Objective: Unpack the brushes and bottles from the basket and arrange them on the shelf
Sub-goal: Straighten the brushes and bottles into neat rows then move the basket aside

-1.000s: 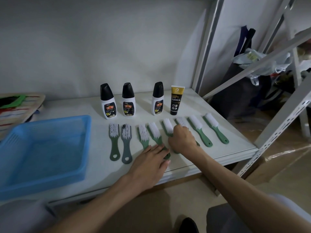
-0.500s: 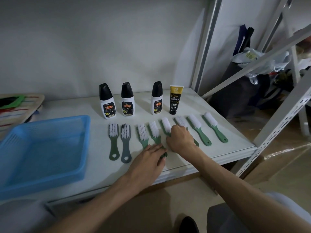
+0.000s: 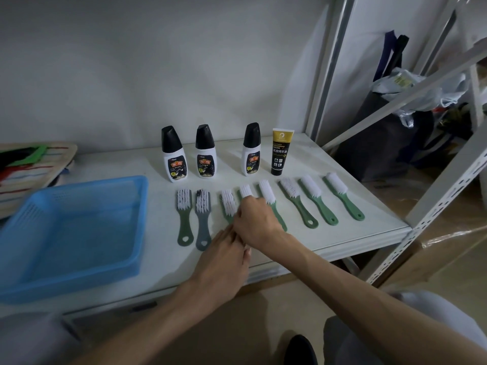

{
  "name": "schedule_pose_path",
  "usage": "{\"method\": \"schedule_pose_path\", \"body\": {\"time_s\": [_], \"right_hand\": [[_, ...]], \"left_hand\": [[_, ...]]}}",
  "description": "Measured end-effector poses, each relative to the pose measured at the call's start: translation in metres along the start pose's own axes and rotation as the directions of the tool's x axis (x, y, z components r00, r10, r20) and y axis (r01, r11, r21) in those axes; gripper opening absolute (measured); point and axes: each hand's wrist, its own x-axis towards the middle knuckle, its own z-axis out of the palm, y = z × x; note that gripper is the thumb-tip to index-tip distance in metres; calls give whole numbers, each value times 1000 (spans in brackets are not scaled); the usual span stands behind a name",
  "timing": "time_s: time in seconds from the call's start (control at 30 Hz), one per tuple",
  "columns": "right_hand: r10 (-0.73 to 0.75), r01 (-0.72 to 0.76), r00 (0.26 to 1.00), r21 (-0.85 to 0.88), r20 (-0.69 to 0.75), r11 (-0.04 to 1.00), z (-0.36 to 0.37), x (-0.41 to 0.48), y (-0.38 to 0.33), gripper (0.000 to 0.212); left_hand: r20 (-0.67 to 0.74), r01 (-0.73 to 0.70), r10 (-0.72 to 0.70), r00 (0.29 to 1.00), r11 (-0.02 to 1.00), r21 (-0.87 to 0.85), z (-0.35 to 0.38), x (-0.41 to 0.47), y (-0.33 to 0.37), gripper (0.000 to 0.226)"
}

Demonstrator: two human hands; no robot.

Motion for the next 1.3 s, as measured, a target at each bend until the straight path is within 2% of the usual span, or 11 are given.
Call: {"method": "schedule_pose_path", "body": {"time_s": [0.1, 0.23, 0.37, 0.47, 0.53, 0.67, 0.73, 0.83, 0.9, 1.0, 1.3], "right_hand": [[17, -18, 999, 19, 46, 1000, 4, -1, -3, 31], [27, -27, 997, 2, 67, 1000, 6, -2, -7, 34], [53, -53, 996, 2, 66, 999, 6, 1, -11, 34], [68, -69, 996, 35, 51, 997, 6, 1, -16, 19], [48, -48, 999, 37, -3, 998, 5, 0, -20, 15], [-68, 69, 998, 49, -12, 996, 10, -2, -36, 12], [-60, 57, 997, 71, 43, 996, 18, -1, -41, 27], [-37, 27, 993, 88, 115, 996, 30, 1, -48, 27], [-43, 32, 991, 89, 125, 996, 35, 4, -54, 13], [-52, 47, 993, 53, 108, 997, 41, 7, -60, 18], [-108, 113, 992, -75, 65, 991, 51, 9, -67, 22]], "left_hand": [[89, -60, 36, 995, 958, 281, -2, -2, -4, 41], [136, -131, 80, 987, 896, 424, 3, 0, -11, 45], [106, -100, 70, 992, 947, 305, 4, 3, -18, 44], [62, 2, 2, 998, 998, -64, -5, 2, -20, 41], [55, 75, -67, 996, 985, -158, -14, -1, -25, 38], [48, 284, -280, 959, 953, -103, -18, -8, -50, 37], [120, 348, -341, 932, 936, -47, -17, -11, -59, 46], [179, 307, -314, 932, 949, 69, -13, -17, -63, 56], [157, 261, -279, 947, 957, 127, -11, -23, -65, 57], [98, 228, -243, 965, 963, 147, -11, -31, -68, 57], [72, 348, -357, 931, 931, 115, -7, -51, -73, 65]]}}
